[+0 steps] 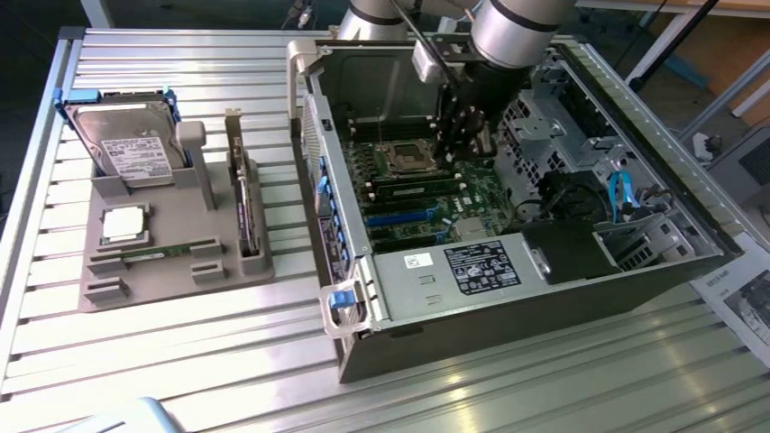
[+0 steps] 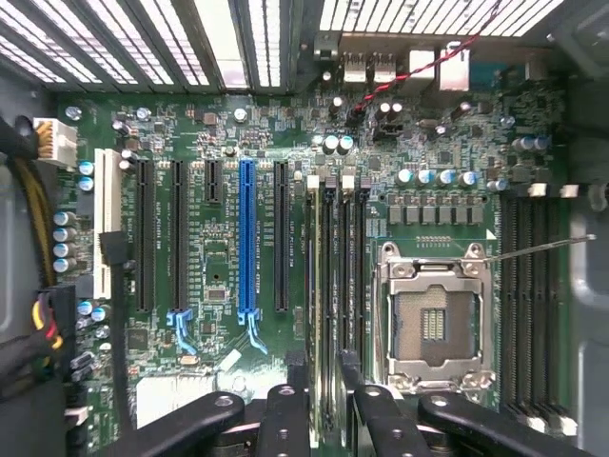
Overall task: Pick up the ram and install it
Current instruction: 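Insert the ram into the slot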
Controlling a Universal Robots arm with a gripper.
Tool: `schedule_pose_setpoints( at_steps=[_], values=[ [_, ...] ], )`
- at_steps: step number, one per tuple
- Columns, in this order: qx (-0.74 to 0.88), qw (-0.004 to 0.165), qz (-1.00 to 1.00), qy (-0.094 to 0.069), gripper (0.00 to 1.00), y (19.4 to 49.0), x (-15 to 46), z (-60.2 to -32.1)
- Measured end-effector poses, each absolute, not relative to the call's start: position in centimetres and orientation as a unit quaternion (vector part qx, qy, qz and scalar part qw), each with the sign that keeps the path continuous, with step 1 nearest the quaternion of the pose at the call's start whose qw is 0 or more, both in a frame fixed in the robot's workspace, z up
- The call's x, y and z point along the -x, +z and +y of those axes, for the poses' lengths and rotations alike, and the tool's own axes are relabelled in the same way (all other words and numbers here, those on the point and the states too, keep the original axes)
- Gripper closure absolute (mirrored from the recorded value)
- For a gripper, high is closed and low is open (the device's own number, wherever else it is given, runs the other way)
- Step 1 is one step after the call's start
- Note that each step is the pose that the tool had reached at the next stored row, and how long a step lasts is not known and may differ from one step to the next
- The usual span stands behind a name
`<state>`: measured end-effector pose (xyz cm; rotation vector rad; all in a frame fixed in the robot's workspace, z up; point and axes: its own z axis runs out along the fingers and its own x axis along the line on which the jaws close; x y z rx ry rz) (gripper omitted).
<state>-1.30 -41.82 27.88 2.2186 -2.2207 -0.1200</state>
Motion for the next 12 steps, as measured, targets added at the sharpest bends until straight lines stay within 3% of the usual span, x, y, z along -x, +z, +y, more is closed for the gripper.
schedule_pose_setpoints(
  at_steps=[12],
  values=[
    [-0.706, 0.0, -0.707, -0.038, 0.74, 32.7, 1.3, -41.8]
  ],
)
